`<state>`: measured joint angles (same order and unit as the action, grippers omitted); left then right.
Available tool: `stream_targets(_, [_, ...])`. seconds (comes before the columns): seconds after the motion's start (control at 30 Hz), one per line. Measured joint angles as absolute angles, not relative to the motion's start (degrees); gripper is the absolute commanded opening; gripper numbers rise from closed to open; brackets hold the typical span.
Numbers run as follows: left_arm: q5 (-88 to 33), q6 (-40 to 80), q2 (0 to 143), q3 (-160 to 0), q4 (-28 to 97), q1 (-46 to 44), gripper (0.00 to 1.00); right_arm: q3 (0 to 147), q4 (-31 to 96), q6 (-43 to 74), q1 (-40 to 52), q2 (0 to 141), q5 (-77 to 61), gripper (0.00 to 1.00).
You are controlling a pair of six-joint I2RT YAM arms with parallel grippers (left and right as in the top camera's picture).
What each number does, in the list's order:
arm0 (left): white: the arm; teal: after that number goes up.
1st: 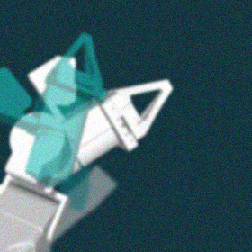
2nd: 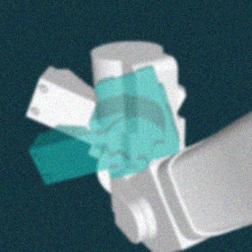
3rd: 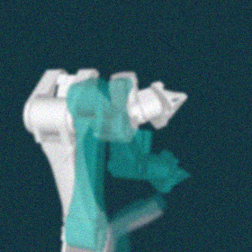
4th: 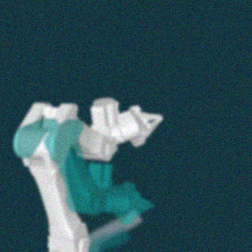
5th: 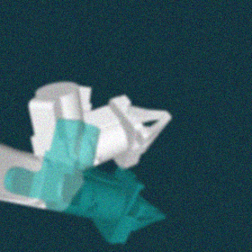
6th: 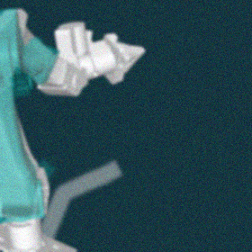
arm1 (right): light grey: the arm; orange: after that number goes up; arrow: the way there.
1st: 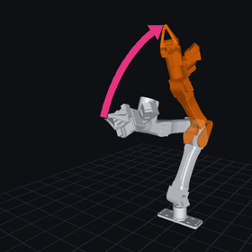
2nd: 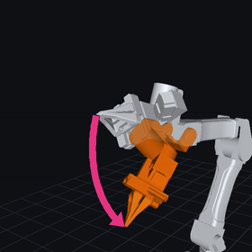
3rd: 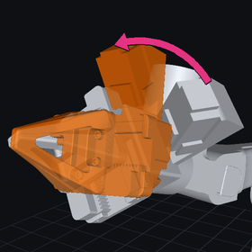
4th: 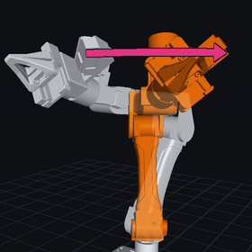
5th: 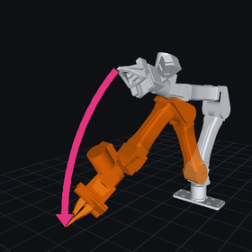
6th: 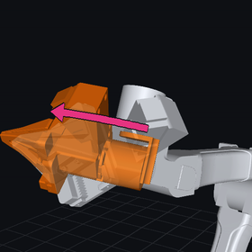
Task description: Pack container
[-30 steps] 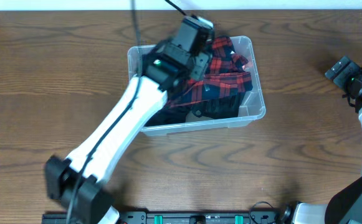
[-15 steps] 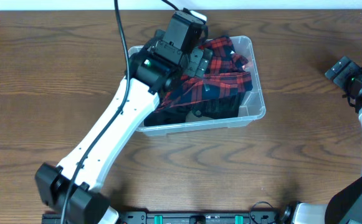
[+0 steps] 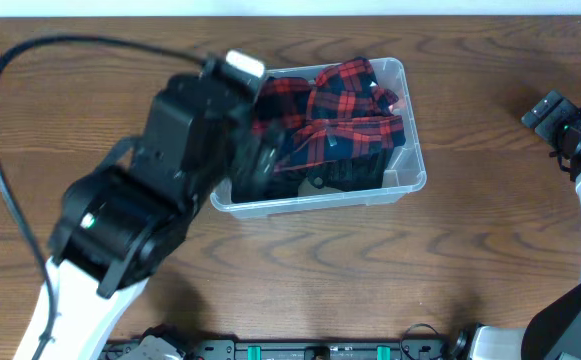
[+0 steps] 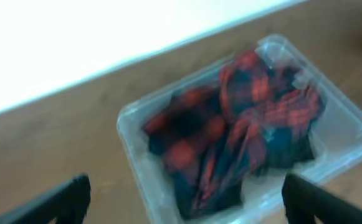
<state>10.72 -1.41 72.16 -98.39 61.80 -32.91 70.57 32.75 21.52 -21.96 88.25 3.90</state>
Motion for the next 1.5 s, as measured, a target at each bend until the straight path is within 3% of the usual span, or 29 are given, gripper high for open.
stream_targets(0.27, [17.5,2.8,61.6,-98.3,76.8,-30.8,0.98,70.6,32.8,21.5,-22.0,88.2,3.9,0.99])
stream_targets(0.47, [19.4,4.1,50.1,-93.0,74.3,-25.4,0.98,70.6,32.8,21.5,-22.0,88.2,3.9,0.99])
stream_targets(0.67, [17.3,4.3,37.2,-72.9,51.8,-14.6,0.98,70.6,32.8,21.5,-22.0,88.2,3.9,0.99])
stream_targets(1.0, [-0.1,4.1,23.4,-33.8,3.6,-2.6,0.98,70.6,32.8,21.5,-22.0,88.2,3.9,0.99])
stream_targets(1.13, [-4.7,4.1,19.2,-23.0,-2.6,-1.3,0.98,70.6,32.8,21.5,-22.0,88.2,3.9,0.99])
stream_targets(1.5, [-7.6,4.1,6.6,-7.8,-3.6,-0.1,0.98,70.6,32.8,21.5,-22.0,88.2,3.9,0.99])
